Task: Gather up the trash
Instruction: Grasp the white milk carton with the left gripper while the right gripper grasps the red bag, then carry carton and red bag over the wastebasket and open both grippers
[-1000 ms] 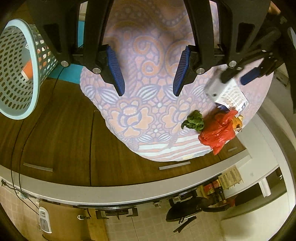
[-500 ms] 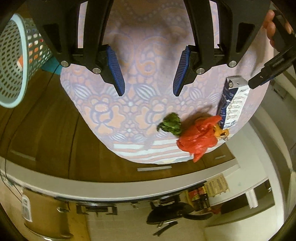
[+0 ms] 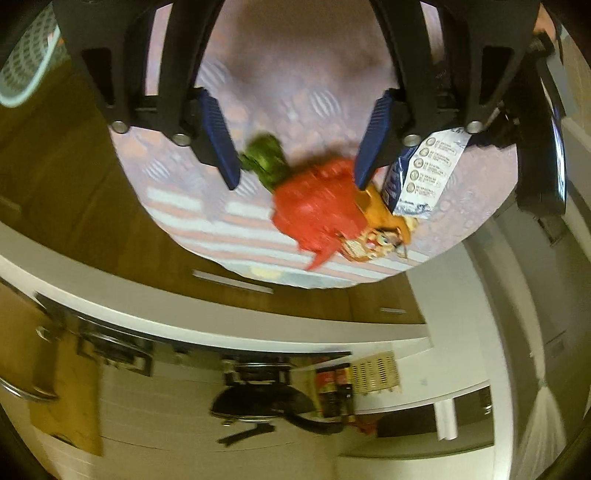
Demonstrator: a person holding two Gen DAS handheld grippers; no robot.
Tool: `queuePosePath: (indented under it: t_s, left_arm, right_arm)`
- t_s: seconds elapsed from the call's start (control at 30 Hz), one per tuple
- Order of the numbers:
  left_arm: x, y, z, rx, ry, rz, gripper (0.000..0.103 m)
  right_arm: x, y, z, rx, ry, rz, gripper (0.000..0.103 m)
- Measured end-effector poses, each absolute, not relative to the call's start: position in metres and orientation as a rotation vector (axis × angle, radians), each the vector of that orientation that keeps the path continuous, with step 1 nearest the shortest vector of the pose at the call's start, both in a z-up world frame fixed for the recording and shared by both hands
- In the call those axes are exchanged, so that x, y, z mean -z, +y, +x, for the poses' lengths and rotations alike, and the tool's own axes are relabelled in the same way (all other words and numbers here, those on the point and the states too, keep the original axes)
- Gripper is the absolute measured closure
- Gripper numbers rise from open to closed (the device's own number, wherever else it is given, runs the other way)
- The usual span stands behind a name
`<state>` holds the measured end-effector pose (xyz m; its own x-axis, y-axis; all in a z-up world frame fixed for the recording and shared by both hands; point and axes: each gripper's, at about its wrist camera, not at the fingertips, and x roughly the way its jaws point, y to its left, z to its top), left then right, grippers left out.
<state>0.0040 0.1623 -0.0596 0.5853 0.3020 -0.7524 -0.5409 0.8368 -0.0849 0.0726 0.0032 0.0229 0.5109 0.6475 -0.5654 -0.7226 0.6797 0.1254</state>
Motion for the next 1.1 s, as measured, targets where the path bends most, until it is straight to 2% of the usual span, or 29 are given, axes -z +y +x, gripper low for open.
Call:
queuePosePath:
  t_s: [0.17, 0.37, 0.4, 0.43, 0.53, 1.1]
  left_arm:
    - [0.045, 0.176, -0.025, -0.527, 0.627, -0.399, 0.046]
    - [0.041, 0.165, -0.025, -0.53, 0.593, -0.347, 0.045]
    - [0.042, 0.163, -0.026, -0.53, 0.59, -0.337, 0.045]
    - [0.042, 0.16, -0.025, -0.53, 0.587, -0.324, 0.045]
    - [0.041, 0.161, -0.024, -0.523, 0.581, -0.322, 0.045]
    - [0.017, 0.126, -0.031, -0.404, 0.554, -0.344, 0.045]
  right_arm:
    - [-0.014, 0.036, 0.09, -0.83, 0.665, -0.145, 0.028]
    - [0.007, 0.064, 0.11, -0.804, 0.729, -0.16, 0.026]
    - [0.011, 0.066, 0.113, -0.807, 0.744, -0.157, 0.03]
    - [0.015, 0.068, 0.115, -0.814, 0.755, -0.152, 0.044]
    - [0.019, 0.064, 0.112, -0.837, 0.749, -0.131, 0.055]
    - [-0.025, -0.049, 0.07, -0.749, 0.593, 0.002, 0.056]
